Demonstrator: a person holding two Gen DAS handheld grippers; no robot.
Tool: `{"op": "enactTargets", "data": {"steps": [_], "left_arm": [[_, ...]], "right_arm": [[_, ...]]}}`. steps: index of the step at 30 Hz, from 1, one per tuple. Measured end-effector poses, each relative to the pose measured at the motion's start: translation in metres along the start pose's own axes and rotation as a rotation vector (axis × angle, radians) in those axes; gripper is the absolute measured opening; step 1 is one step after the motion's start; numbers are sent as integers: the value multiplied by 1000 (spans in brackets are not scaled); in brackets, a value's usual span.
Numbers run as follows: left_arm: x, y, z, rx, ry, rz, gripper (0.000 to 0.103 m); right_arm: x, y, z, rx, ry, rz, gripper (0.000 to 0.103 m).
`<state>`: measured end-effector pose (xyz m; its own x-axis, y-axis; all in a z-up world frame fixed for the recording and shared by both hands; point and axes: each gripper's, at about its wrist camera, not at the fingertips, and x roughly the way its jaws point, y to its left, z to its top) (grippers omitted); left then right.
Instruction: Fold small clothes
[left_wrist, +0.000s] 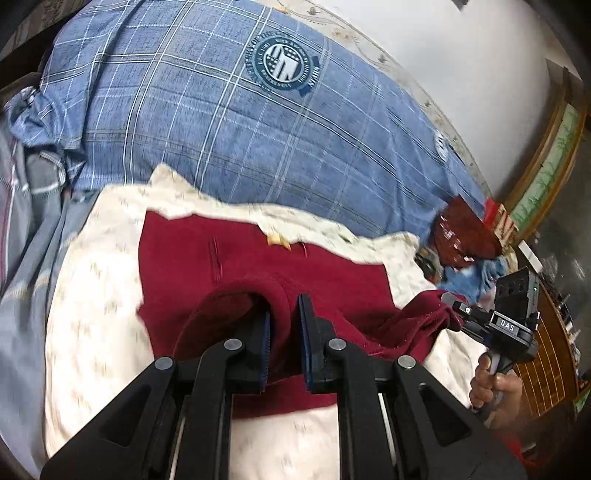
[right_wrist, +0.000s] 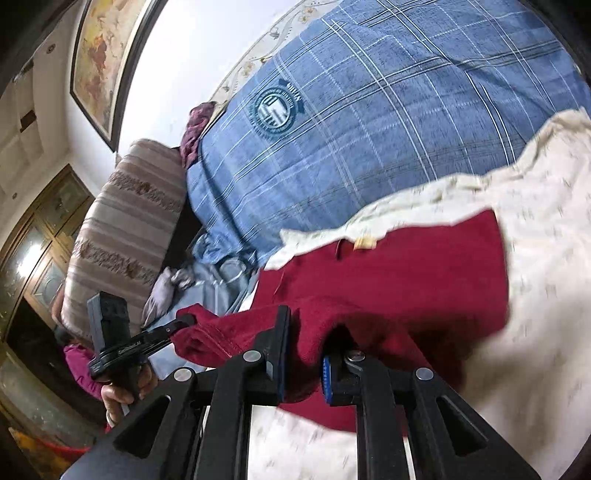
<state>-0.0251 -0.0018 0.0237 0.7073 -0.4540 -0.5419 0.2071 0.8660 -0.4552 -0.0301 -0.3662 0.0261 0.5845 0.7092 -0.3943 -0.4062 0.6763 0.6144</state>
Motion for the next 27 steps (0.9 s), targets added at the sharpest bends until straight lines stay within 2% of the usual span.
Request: {"op": "enactTargets", "data": {"steps": [5,10,16,19,20,22,23,24,25,26,27], "left_arm": [[36,15,30,-16,7,26,11],[68,28,49,-24,25,61,11],[111,57,57,-82,88,70,11],[123,70,59,-107,108,72,16],[126,73,61,-114,115,68,22],[125,76,65,-114,122,58,29],[122,75,67,-105,113,61,39],[116,75,69,-94,91,68,56],[109,73,71,-79,54,75,65],[104,73,72,-75,25,77,77],[98,73,73,-78,-6,73,81]], "right_arm": [[30,-22,29,28,-7,-14,13],[67,-49,52,65,33,-55,13],[108,-81,63,119,85,-88,13],[128,-102,65,182,106,-85,15],[133,-107,67,197,118,-75,16],[135,-111,72,201,115,-47,27],[132,-112,75,211,101,-34,30],[127,-113,78,234,79,-12,38],[121,-115,80,251,49,-3,50],[113,-116,82,266,9,-6,54],[106,-118,83,275,-16,-9,58]]}}
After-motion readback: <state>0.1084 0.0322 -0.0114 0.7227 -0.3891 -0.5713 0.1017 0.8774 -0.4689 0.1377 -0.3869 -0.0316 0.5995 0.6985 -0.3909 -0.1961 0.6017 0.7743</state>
